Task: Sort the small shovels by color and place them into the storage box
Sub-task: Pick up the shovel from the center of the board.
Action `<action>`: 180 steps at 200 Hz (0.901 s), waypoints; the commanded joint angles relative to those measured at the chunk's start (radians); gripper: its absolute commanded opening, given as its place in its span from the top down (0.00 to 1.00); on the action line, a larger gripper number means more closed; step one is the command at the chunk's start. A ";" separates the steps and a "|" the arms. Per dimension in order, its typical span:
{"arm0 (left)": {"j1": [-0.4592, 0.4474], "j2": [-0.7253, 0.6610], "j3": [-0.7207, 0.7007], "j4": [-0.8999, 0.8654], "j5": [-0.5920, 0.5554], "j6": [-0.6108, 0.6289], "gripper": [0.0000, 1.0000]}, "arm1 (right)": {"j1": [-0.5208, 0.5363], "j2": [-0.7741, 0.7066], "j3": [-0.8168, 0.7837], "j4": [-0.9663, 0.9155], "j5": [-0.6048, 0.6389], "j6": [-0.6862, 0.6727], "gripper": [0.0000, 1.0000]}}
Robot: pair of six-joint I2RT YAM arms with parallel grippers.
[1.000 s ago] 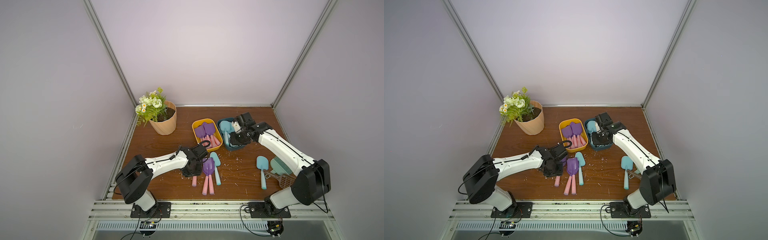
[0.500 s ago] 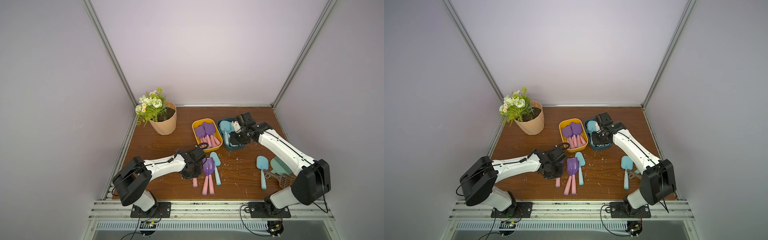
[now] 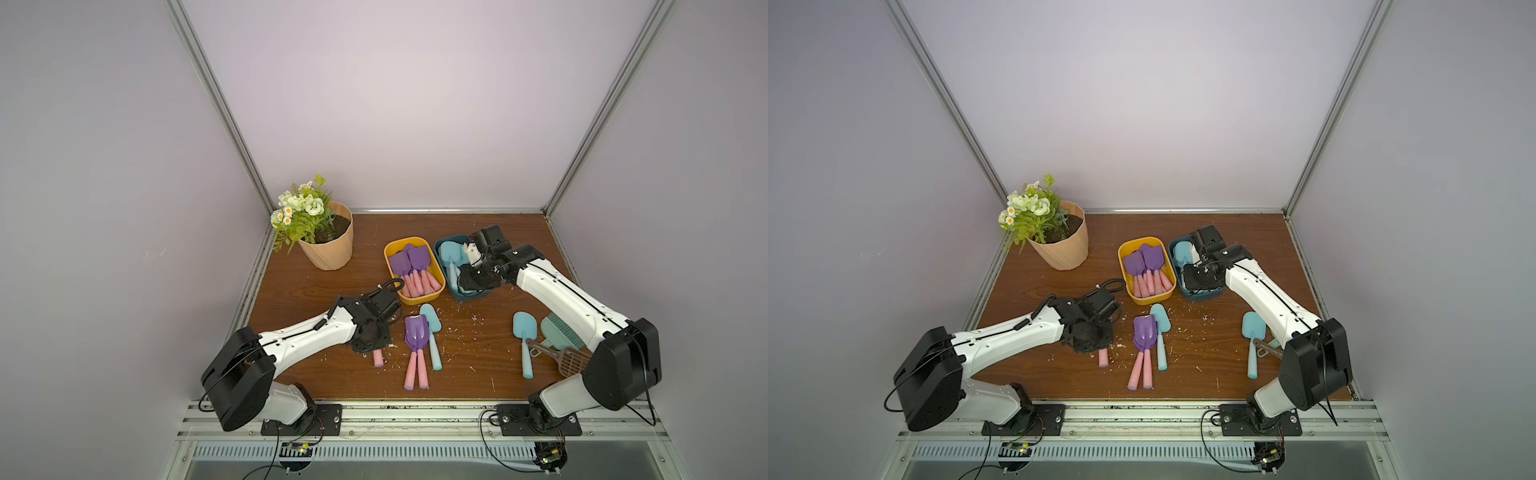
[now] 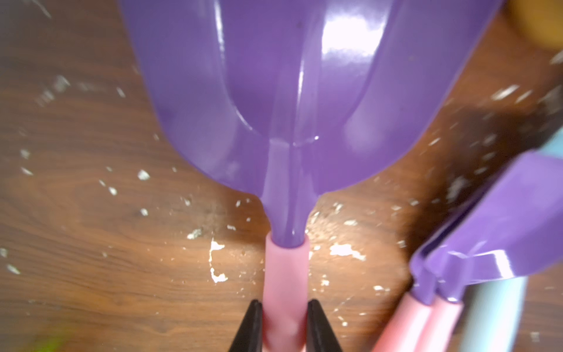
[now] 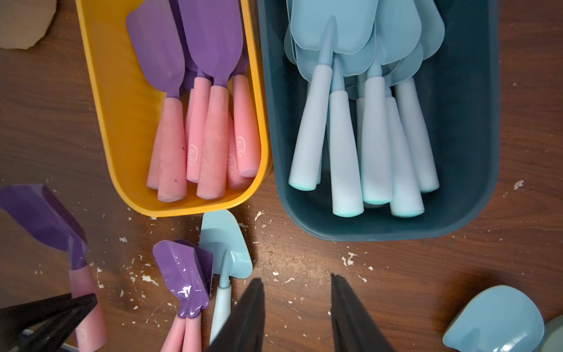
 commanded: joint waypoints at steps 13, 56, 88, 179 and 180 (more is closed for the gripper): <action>0.019 0.007 0.032 -0.047 -0.048 0.018 0.99 | 0.001 -0.020 -0.010 0.008 -0.010 0.005 0.59; 0.019 0.059 0.050 -0.044 -0.055 0.039 0.99 | 0.001 -0.014 -0.048 0.026 -0.010 0.015 0.59; 0.019 0.101 0.047 -0.005 -0.047 0.060 0.99 | 0.001 -0.006 -0.088 0.050 -0.005 0.036 0.59; -0.045 0.203 0.084 0.091 0.005 0.112 0.99 | -0.002 -0.007 -0.045 0.009 0.128 0.061 0.59; -0.047 0.203 0.084 0.091 0.004 0.112 0.99 | -0.002 -0.007 -0.046 0.008 0.129 0.062 0.59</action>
